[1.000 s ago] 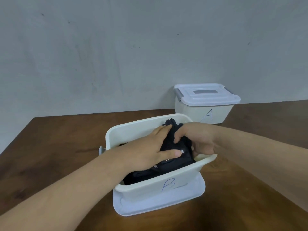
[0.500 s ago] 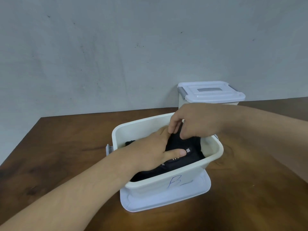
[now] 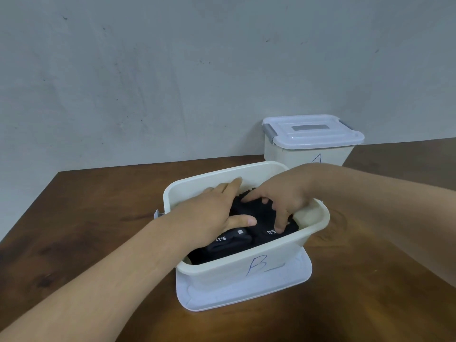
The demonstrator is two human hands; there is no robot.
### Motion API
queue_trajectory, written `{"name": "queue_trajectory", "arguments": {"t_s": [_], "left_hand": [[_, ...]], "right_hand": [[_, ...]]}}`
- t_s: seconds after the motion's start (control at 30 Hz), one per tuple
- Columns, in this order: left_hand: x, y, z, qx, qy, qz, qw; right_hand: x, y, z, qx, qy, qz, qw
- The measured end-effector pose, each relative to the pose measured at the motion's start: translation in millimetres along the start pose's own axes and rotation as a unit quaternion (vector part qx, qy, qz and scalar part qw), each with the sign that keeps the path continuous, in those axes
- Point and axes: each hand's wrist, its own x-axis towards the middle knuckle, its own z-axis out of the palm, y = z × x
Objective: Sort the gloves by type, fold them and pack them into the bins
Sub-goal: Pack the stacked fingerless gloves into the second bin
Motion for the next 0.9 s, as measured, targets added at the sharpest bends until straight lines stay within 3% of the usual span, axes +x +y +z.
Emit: {"name": "queue_trajectory", "arguments": {"t_s": [0.33,0.53,0.6,0.7,0.8,0.9], "left_hand": [[6,-19,-13,0.003,0.012,0.065,0.998],[-4,-23,-23,-0.049,0.158,0.101,0.981],[-13,-29,-26,-0.069,0.199,0.087,0.974],[-30,-46,-24,-0.118,0.256,0.042,0.959],[-49,-58,-13,-0.228,0.307,-0.039,0.923],[-63,-60,3,-0.343,0.313,-0.095,0.880]], "right_hand": [[11,-1,17,0.048,0.009,-0.025,0.998],[-38,1,10,0.041,0.131,-0.047,0.989],[-52,10,10,0.117,0.225,-0.062,0.965],[-59,23,24,0.224,0.369,-0.069,0.899],[-53,24,50,0.303,0.412,-0.046,0.858],[-36,24,78,0.448,0.429,-0.015,0.785]]}}
